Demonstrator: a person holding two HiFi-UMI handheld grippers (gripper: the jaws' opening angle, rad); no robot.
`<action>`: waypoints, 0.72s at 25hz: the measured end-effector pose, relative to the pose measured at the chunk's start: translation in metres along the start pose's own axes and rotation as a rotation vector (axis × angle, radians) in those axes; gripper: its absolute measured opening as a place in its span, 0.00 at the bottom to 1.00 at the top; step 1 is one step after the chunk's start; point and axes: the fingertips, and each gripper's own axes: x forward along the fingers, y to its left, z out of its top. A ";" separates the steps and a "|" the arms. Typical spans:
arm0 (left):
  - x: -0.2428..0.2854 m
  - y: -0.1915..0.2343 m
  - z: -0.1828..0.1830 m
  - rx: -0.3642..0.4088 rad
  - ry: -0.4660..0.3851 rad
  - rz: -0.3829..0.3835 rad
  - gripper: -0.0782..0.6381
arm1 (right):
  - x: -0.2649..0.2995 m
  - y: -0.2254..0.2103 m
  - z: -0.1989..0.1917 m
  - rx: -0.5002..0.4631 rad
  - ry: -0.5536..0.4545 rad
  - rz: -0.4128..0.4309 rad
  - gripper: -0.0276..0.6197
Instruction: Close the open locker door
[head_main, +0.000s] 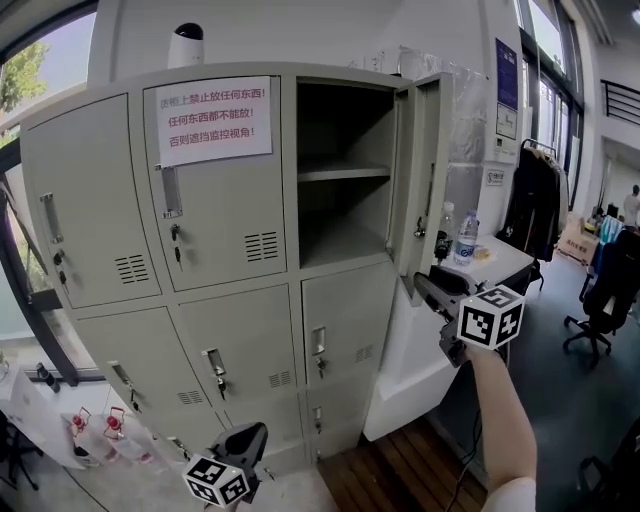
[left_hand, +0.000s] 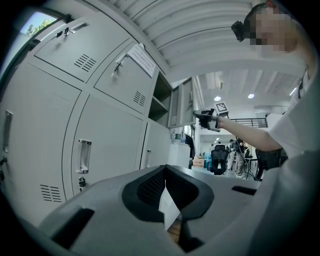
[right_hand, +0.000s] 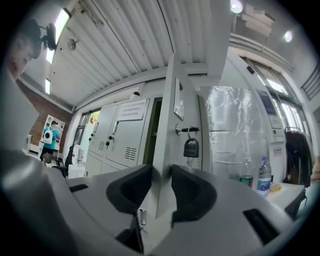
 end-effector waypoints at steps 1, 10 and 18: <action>-0.004 0.003 0.001 0.001 -0.001 0.005 0.12 | 0.008 0.011 0.001 -0.003 -0.001 0.015 0.23; -0.045 0.054 0.004 0.024 -0.002 0.107 0.12 | 0.105 0.081 -0.001 -0.042 0.000 0.040 0.16; -0.066 0.083 0.007 0.069 0.008 0.192 0.12 | 0.200 0.088 -0.006 0.063 -0.002 -0.003 0.10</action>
